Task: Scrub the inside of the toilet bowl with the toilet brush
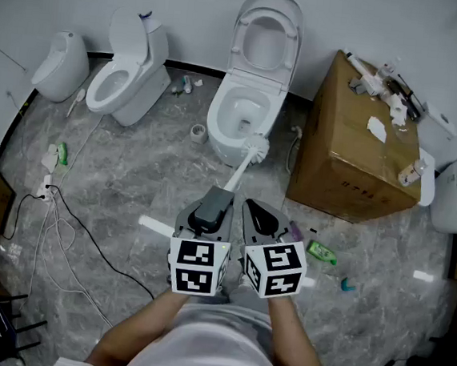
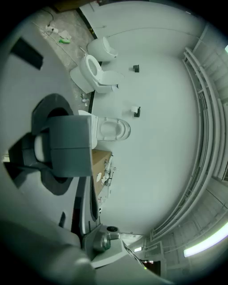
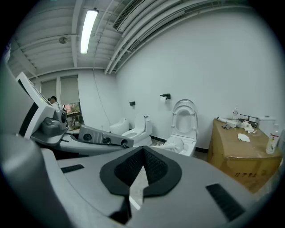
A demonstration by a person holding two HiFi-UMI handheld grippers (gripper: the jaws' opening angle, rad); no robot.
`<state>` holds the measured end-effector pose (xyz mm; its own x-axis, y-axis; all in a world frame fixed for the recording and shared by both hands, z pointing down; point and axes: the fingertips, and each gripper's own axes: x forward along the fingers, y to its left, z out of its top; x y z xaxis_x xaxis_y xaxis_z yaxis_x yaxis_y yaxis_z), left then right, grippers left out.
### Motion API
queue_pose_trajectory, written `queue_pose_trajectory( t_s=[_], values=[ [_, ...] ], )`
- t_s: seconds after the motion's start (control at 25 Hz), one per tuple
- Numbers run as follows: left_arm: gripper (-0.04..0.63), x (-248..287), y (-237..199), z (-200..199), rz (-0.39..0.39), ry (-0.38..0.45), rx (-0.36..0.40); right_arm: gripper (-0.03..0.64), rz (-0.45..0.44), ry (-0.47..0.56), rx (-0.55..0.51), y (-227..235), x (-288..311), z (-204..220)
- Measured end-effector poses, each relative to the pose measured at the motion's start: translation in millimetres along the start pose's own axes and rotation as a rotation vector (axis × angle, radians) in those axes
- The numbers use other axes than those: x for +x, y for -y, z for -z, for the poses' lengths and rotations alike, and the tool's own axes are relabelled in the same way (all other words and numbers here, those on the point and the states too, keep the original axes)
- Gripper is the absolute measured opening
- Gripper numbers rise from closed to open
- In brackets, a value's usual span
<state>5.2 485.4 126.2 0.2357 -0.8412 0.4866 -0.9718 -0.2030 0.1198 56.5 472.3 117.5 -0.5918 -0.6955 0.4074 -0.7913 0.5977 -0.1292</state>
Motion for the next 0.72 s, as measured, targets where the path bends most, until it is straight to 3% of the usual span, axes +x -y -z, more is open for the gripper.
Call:
queue_pose_trajectory(
  t_s=[0.72],
  values=[
    [0.152, 22, -42, 1, 0.012, -0.029, -0.019, 0.000, 0.023, -0.023, 0.048, -7, 38, 4]
  ],
)
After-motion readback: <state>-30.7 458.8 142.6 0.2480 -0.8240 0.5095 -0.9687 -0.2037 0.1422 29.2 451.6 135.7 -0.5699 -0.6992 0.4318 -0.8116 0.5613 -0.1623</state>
